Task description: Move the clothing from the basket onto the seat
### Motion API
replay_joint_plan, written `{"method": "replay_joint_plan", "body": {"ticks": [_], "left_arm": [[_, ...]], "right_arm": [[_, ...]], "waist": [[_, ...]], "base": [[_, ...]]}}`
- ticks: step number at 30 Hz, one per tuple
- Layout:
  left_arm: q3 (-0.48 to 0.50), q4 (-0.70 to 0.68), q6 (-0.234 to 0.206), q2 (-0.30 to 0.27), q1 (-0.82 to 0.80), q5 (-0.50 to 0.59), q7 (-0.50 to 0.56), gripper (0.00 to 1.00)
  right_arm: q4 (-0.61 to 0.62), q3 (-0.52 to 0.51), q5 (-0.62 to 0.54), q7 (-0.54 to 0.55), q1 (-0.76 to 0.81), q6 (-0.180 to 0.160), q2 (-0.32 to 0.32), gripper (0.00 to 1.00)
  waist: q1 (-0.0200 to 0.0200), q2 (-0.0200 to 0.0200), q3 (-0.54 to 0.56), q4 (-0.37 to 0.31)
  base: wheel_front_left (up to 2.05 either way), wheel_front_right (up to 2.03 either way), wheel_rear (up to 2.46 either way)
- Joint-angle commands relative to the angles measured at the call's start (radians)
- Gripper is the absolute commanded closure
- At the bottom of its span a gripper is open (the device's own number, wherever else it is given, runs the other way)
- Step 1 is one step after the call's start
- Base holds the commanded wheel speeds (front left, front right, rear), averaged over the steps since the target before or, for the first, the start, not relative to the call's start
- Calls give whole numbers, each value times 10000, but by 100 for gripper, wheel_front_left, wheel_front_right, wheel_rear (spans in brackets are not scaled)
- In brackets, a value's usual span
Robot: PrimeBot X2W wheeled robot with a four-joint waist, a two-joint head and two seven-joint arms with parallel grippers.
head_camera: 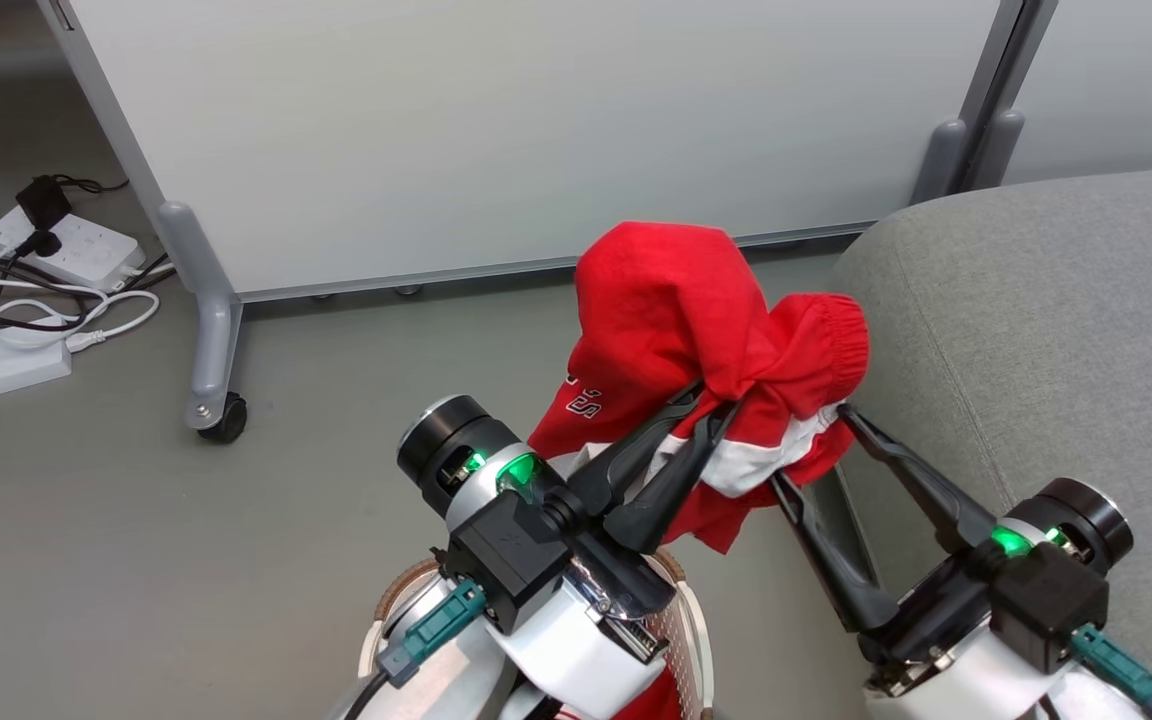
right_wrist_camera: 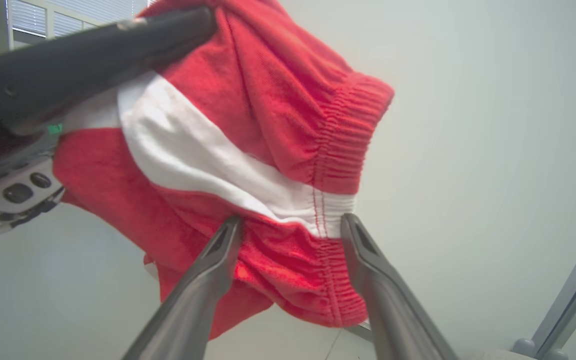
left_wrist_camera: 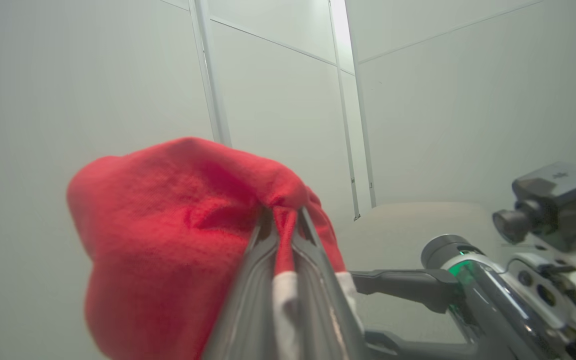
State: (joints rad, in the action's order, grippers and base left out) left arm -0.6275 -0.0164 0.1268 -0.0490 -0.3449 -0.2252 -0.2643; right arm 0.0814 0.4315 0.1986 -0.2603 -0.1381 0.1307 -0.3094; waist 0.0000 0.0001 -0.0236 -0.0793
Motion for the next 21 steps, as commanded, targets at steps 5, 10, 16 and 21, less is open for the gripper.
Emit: {"method": "replay_joint_plan", "body": {"ticks": [5,10,16,21], "left_arm": [[-251,102,47,-33,-162,-76,-1,100],[-516,238,47,-28,-242,-221,-1,100],[-884,563,48,-28,-322,-416,-1,100],[-1180,734,49,-26,-330,-591,-1,100]], "right_arm": [[131,778,-111,-46,-317,2,-260,0],[-9,1484,-464,-46,-642,2,-261,0],[-242,1719,-1080,-48,-854,2,-61,0],[-473,1601,-1422,-48,-801,2,267,0]], "waist": [[0,-1,-6,-50],[0,-1,11,-27],[0,-1,58,95],[0,-1,129,245]], "base": [[0,0,0],[0,0,0],[0,0,0],[0,0,0]]}}
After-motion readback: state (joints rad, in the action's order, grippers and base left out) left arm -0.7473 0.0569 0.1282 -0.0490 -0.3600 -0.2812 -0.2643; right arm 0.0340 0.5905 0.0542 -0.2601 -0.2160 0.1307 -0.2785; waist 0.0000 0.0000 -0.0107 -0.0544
